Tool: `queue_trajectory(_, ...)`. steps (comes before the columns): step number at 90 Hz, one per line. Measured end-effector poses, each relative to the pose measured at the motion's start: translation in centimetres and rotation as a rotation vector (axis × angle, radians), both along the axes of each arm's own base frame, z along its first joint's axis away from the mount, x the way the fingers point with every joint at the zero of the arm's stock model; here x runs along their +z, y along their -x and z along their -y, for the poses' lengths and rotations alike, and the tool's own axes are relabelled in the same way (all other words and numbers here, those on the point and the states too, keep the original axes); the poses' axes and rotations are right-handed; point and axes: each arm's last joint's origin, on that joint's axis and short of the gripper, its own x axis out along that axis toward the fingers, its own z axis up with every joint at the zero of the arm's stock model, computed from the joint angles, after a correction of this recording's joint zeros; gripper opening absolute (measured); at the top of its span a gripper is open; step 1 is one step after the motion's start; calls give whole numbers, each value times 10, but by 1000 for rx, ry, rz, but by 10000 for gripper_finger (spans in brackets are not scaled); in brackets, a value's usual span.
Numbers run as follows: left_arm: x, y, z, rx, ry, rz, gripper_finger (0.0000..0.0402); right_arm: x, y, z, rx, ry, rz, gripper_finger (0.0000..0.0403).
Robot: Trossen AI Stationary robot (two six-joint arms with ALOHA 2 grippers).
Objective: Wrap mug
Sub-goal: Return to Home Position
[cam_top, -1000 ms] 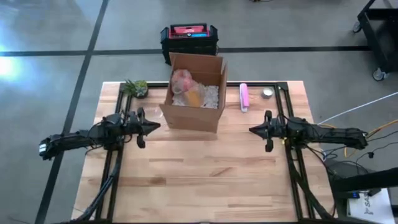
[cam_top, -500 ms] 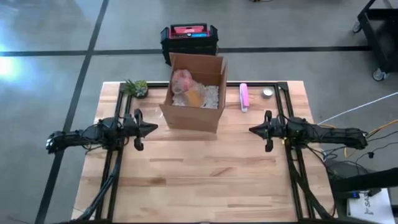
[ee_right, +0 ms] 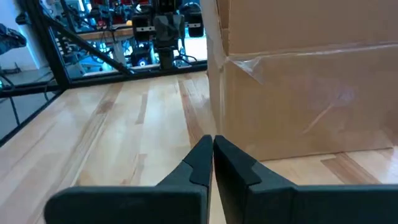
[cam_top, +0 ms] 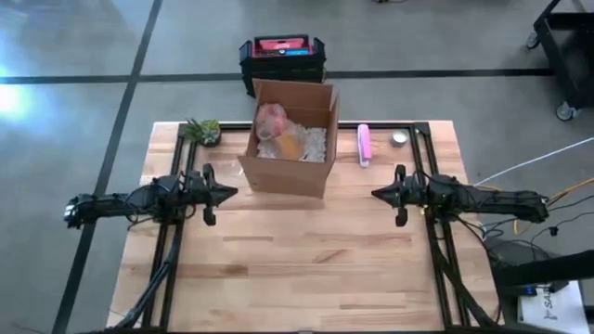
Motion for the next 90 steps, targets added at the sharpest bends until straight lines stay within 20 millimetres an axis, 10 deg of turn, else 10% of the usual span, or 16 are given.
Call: queue_trajectory(90, -15, -9, -1, -2, 17, -172, 8, 0, 0, 0, 0, 0, 0, 0)
